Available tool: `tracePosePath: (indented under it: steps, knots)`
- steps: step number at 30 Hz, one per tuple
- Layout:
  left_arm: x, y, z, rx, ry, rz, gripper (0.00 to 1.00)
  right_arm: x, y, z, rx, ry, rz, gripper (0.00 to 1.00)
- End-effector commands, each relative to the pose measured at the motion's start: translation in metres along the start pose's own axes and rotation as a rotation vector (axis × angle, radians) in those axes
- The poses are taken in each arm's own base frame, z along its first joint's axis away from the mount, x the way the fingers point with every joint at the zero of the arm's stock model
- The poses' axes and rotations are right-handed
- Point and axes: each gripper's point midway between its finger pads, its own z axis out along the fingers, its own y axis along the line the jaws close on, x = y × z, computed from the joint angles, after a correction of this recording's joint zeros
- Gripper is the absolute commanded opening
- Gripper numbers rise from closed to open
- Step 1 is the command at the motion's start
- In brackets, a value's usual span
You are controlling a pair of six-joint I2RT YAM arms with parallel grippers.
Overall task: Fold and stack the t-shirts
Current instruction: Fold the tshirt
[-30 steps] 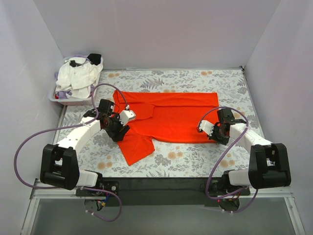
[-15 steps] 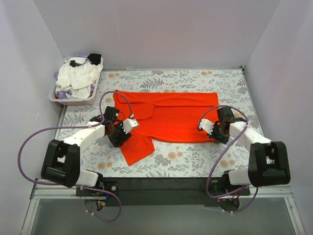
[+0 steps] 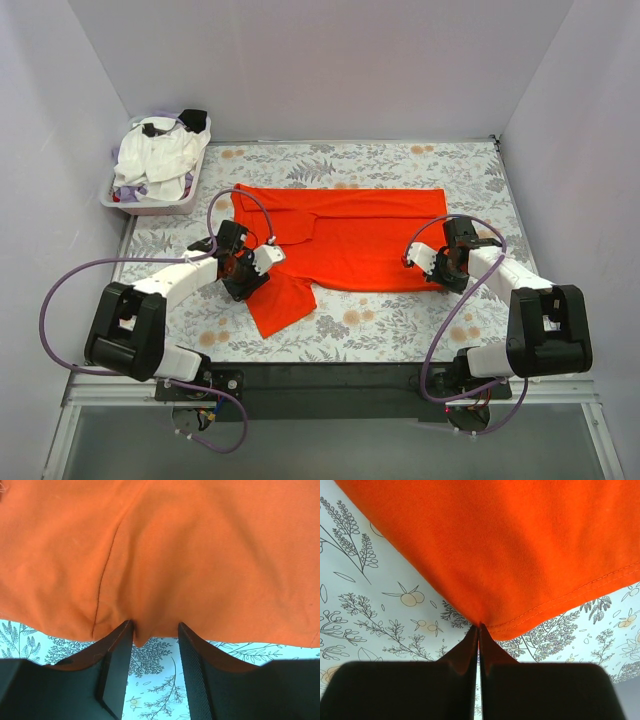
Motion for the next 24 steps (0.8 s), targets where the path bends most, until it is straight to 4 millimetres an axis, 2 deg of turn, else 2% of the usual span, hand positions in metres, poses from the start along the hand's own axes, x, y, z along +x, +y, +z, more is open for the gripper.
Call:
tracePosePath:
  steps: [1, 3, 4, 5, 9, 18, 24]
  knots:
    - [0.007, -0.007, 0.003, 0.005, 0.018, -0.013, 0.41, -0.007, -0.003, -0.006, -0.008, -0.019, 0.002, 0.01]
    - [-0.013, 0.001, -0.014, -0.012, -0.026, -0.027, 0.42, -0.007, -0.002, -0.007, -0.009, -0.020, 0.002, 0.01]
    - [-0.013, 0.000, -0.020, -0.003, -0.014, -0.028, 0.42, -0.007, -0.001, -0.007, -0.008, -0.023, 0.001, 0.01]
    - [-0.027, 0.006, -0.028, -0.013, -0.042, -0.024, 0.42, -0.007, 0.000, -0.007, -0.009, -0.024, 0.001, 0.01]
    - [-0.039, 0.004, -0.044, -0.002, -0.067, -0.062, 0.42, -0.007, 0.001, -0.007, -0.013, -0.028, 0.004, 0.01]
    - [-0.025, -0.013, -0.032, 0.035, -0.009, -0.079, 0.41, -0.010, -0.003, -0.009, -0.009, -0.033, -0.001, 0.01]
    - [-0.006, -0.013, -0.015, 0.014, 0.057, -0.110, 0.44, -0.013, -0.007, -0.010, -0.014, -0.032, 0.002, 0.01]
